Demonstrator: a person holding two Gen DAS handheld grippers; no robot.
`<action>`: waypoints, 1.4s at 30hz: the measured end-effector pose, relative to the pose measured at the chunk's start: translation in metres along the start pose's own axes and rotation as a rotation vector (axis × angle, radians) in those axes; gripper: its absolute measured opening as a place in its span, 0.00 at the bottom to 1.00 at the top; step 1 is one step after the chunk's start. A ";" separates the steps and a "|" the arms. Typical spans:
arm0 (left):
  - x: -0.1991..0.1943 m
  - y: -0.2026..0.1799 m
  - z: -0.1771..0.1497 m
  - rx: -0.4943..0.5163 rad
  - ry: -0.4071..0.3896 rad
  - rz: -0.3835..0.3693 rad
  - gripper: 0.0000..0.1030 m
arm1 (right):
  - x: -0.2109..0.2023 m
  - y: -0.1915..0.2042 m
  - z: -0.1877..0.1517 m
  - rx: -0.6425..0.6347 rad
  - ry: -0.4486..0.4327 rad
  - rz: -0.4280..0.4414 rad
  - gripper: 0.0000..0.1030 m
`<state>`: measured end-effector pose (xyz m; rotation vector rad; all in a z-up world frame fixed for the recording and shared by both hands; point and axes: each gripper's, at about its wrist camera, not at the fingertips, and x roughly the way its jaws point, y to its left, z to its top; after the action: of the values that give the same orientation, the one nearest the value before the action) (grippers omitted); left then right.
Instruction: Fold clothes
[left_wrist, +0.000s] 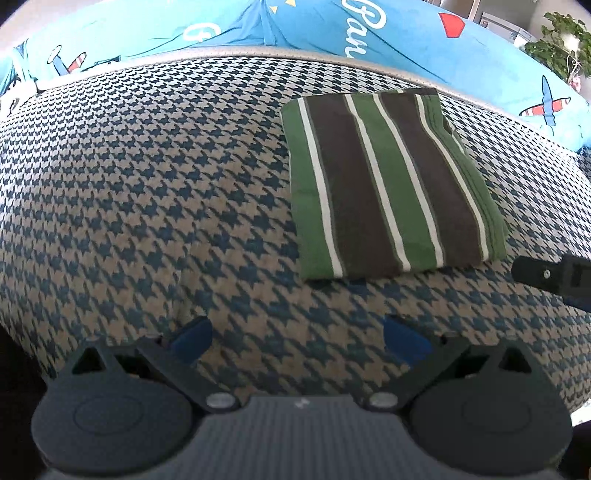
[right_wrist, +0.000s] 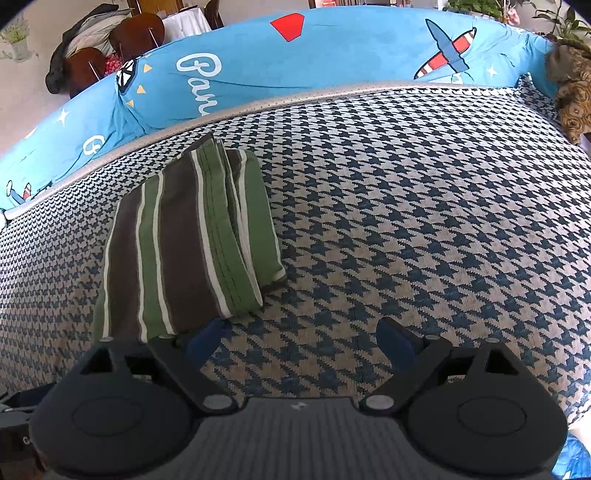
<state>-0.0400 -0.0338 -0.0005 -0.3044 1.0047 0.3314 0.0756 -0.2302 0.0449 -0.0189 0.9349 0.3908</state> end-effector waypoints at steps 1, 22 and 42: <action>-0.001 -0.001 -0.001 0.004 0.000 0.002 1.00 | -0.001 0.001 0.000 -0.006 -0.004 -0.003 0.89; 0.000 -0.015 -0.017 0.044 0.036 0.035 1.00 | -0.007 0.002 -0.016 -0.069 -0.004 0.007 0.87; 0.008 0.000 0.019 0.028 -0.085 -0.083 0.69 | -0.004 -0.012 0.003 -0.040 -0.080 0.180 0.29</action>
<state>-0.0210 -0.0248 0.0019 -0.3033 0.9093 0.2528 0.0796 -0.2416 0.0476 0.0444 0.8520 0.5725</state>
